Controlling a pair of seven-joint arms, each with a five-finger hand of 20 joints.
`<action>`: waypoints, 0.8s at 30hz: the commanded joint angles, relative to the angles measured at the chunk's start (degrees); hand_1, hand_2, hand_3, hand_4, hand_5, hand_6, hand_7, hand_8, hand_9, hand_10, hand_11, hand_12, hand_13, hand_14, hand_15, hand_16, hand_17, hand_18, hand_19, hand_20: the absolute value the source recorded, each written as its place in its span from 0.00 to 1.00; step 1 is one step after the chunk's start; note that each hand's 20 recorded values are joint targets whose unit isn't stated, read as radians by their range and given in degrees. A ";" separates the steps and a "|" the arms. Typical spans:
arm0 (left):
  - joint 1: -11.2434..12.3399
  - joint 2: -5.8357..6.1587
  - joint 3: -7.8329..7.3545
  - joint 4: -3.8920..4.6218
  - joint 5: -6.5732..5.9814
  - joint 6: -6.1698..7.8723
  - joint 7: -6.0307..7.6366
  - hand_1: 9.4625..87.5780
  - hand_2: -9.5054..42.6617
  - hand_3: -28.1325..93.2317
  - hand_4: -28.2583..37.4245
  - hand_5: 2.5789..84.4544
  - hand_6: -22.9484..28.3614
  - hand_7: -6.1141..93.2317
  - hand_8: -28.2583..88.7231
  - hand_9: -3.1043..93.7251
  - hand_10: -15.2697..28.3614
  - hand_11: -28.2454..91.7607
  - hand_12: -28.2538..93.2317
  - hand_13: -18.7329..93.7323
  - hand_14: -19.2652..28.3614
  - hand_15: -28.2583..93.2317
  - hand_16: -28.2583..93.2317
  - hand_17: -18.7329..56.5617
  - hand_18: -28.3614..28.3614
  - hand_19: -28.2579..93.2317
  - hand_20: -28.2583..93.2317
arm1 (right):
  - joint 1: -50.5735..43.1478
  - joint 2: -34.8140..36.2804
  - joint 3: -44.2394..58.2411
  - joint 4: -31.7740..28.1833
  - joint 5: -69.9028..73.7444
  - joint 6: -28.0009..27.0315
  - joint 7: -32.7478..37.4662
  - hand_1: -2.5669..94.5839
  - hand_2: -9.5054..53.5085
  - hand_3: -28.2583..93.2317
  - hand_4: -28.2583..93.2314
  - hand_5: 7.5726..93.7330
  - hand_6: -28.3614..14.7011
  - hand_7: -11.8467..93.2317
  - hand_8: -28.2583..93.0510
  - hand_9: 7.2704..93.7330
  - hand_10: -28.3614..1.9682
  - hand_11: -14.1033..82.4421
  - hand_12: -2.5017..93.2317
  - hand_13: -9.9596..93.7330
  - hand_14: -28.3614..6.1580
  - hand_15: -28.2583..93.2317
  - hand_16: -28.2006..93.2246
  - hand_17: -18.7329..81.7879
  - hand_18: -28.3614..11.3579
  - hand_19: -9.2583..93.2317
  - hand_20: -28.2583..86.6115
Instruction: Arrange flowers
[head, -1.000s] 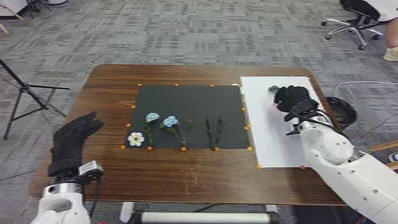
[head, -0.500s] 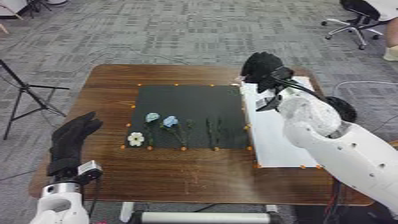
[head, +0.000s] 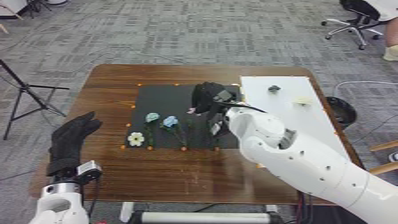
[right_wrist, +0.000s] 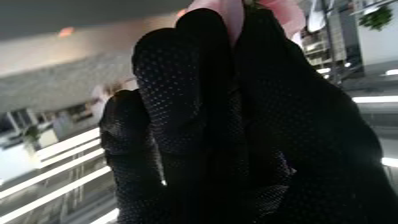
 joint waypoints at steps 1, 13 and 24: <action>0.19 -0.21 0.02 -0.17 -0.01 -0.68 -0.14 0.20 0.11 0.82 0.07 0.62 0.47 0.23 0.18 0.61 0.67 0.42 0.35 0.59 0.77 0.38 0.25 0.39 0.70 0.29 0.40 | -0.47 -4.56 -0.58 1.86 -0.10 -1.67 1.83 0.65 0.00 0.66 0.14 0.85 0.68 0.29 0.31 0.94 0.54 0.25 0.36 0.86 0.58 0.61 0.51 0.58 0.16 0.83 0.76; -0.37 -0.21 0.57 0.10 0.04 -0.84 -0.35 0.20 0.12 0.82 0.07 0.62 0.47 0.23 0.18 0.60 0.67 0.42 0.35 0.59 0.77 0.38 0.25 0.39 0.70 0.29 0.40 | -1.38 -7.04 1.03 4.95 -0.09 -1.31 3.81 0.64 0.00 0.66 0.14 0.85 0.69 0.28 0.31 0.92 0.53 0.26 0.34 0.86 0.57 0.61 0.51 0.58 0.16 0.83 0.75; -0.67 -0.07 0.73 0.24 -0.04 -0.94 -0.18 0.20 0.12 0.82 0.07 0.62 0.47 0.23 0.18 0.60 0.67 0.42 0.35 0.58 0.77 0.38 0.25 0.39 0.70 0.29 0.40 | -0.65 -8.54 0.89 6.24 -0.02 0.27 4.11 0.61 0.00 0.64 0.16 0.83 0.68 0.25 0.30 0.88 0.51 0.30 0.26 0.84 0.54 0.61 0.51 0.56 0.15 0.83 0.75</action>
